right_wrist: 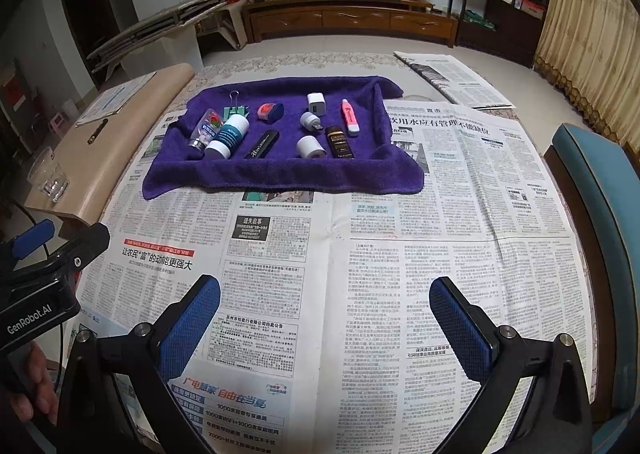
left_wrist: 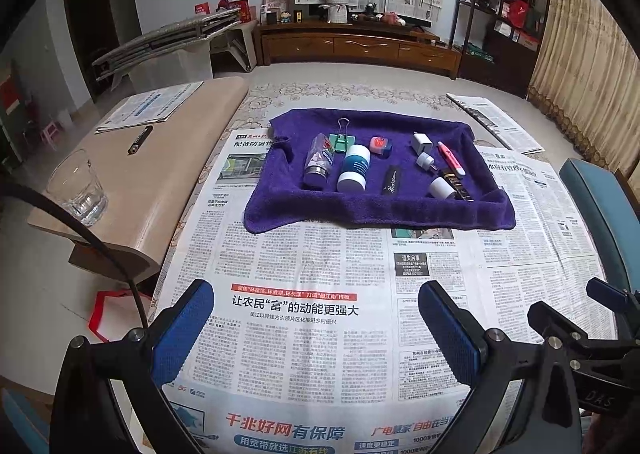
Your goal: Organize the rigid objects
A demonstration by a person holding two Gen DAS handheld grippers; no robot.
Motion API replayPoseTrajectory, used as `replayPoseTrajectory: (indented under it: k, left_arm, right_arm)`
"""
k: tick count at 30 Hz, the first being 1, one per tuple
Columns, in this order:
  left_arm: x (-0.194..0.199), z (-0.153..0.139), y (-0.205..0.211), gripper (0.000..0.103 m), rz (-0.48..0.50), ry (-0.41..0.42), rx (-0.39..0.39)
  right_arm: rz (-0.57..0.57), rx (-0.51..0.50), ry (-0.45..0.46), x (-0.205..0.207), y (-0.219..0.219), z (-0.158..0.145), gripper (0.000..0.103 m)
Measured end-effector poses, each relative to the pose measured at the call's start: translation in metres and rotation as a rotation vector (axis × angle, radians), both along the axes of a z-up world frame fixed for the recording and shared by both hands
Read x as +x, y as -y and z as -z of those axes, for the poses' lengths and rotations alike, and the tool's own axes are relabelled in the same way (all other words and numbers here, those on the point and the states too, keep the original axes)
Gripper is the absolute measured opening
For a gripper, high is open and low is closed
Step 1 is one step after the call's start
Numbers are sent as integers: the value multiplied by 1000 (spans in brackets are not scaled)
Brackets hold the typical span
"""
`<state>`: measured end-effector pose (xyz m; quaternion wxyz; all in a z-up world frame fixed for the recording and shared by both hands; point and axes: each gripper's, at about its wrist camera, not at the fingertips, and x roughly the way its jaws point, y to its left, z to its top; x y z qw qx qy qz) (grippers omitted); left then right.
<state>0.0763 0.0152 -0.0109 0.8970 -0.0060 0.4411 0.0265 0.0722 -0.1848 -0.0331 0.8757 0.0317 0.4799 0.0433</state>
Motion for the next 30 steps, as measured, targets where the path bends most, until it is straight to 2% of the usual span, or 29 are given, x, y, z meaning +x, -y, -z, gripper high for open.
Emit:
replayPoseTrajectory:
  k: [30]
  left_arm:
    - [-3,-2,-7,103,-9,-2,-15]
  right_arm:
    - [6,4,1,-1,2,-3,103]
